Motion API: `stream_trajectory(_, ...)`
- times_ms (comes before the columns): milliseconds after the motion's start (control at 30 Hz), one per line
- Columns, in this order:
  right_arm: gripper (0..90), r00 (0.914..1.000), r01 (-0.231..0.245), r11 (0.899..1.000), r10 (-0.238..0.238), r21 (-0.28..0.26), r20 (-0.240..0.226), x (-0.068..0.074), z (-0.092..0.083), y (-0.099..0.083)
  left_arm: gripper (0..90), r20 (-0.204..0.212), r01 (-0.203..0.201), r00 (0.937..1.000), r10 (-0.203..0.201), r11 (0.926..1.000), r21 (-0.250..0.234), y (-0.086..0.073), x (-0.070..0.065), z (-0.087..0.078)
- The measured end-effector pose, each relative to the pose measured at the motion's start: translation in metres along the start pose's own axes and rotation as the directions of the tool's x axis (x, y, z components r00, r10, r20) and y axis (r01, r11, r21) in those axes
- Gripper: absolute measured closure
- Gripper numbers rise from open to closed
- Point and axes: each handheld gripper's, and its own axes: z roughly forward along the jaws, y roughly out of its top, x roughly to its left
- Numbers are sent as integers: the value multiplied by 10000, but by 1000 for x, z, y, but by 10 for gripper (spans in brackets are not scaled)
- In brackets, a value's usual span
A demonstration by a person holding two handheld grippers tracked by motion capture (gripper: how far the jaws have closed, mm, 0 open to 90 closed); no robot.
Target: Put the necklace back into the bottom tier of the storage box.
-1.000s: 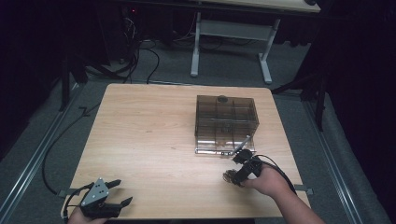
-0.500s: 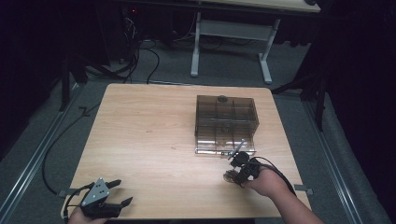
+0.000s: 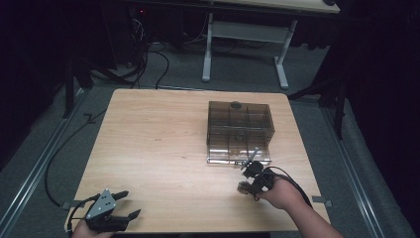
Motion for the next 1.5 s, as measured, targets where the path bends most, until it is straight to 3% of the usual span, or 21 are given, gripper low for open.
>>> stream_trajectory(167,794,9999,-120,9998,118,-155,-85,-5,-6,-2,227,0,3,10000,-3,10000,4,0,0,0)
stream_trajectory(200,797,9990,-443,9990,442,-61,-71,-3,-8,-3,227,1,4,10000,-4,10000,7,0,0,0)
stream_trajectory(333,800,9997,-219,9992,217,-332,-80,-7,-14,-4,227,-1,-4,10000,4,10000,12,0,0,0)
stream_trajectory(567,801,9984,-557,9972,550,-504,-164,-9,-26,-7,227,11,17,10000,-17,10000,1,0,0,0)
stream_trajectory(1000,800,9981,-604,9944,591,-866,-172,-17,-44,-8,227,-6,4,10000,-4,10000,-9,0,0,0)
stream_trajectory(1067,800,9958,-910,9929,898,-763,-182,-15,-46,-8,227,-5,6,10000,-6,10000,-15,0,0,0)
stream_trajectory(1133,800,9979,-634,9942,622,-874,-163,-17,-46,-7,227,-6,5,10000,-5,10000,-17,0,0,0)
stream_trajectory(1233,800,9965,-826,9936,814,-769,-187,-16,-46,-6,227,0,9,10000,-9,10000,-16,0,0,0)
stream_trajectory(1267,800,9977,-668,9944,657,-821,-165,-17,-46,-5,227,0,10,10000,-10,10000,-15,0,0,0)
stream_trajectory(1500,800,9968,-789,9926,775,-921,-183,-22,-47,3,227,-37,16,10000,-16,10000,-48,0,0,0)
